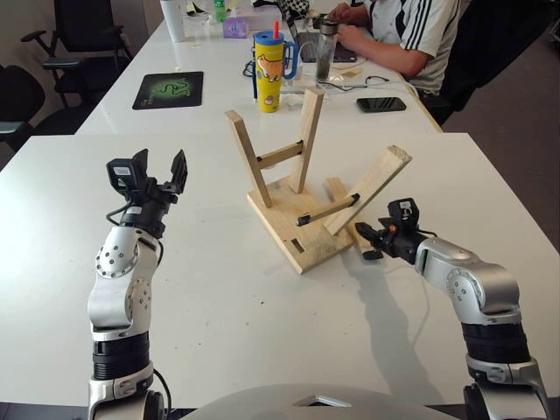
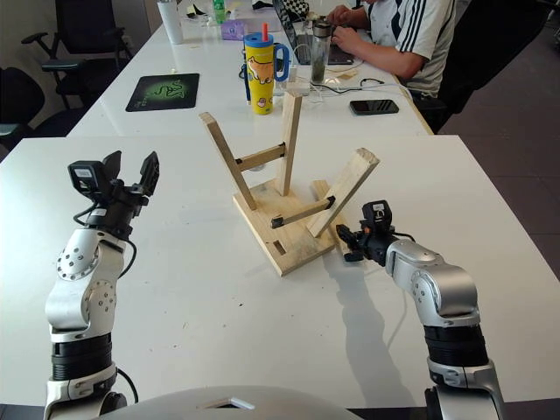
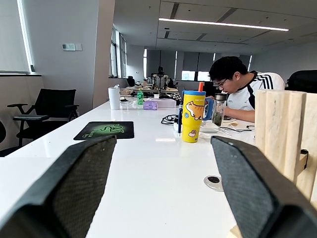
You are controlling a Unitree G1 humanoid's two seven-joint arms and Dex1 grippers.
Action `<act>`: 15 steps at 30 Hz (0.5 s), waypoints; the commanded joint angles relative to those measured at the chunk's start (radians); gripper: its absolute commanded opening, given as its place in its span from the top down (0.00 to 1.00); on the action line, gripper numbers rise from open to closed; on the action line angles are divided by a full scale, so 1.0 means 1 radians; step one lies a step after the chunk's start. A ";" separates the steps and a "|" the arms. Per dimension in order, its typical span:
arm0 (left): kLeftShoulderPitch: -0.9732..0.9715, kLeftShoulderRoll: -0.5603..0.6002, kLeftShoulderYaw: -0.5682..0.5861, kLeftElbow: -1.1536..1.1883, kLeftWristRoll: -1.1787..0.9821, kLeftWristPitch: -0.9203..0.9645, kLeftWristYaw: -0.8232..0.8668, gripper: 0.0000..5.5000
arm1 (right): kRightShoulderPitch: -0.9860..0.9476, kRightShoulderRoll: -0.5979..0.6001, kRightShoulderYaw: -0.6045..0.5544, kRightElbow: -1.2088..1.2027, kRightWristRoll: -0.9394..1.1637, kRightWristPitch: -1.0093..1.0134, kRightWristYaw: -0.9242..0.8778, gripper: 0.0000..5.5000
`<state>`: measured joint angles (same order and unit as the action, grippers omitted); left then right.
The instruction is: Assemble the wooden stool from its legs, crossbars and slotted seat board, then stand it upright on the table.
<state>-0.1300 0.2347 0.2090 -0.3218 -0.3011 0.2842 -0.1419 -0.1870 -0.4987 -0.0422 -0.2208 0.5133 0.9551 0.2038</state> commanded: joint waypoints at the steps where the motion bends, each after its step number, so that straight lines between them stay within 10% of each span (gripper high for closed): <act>1: 0.006 -0.001 -0.009 -0.015 0.011 0.007 0.002 0.36 | -0.042 -0.012 0.040 0.037 -0.038 0.025 0.040 0.39; 15: 0.036 -0.064 -0.048 -0.018 0.001 0.018 0.016 0.36 | -0.109 0.004 0.065 0.222 -0.166 0.000 0.088 0.45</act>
<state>-0.1024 0.1709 0.1648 -0.3311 -0.3055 0.2937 -0.1299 -0.2777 -0.4932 0.0098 -0.0211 0.3636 0.9650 0.2733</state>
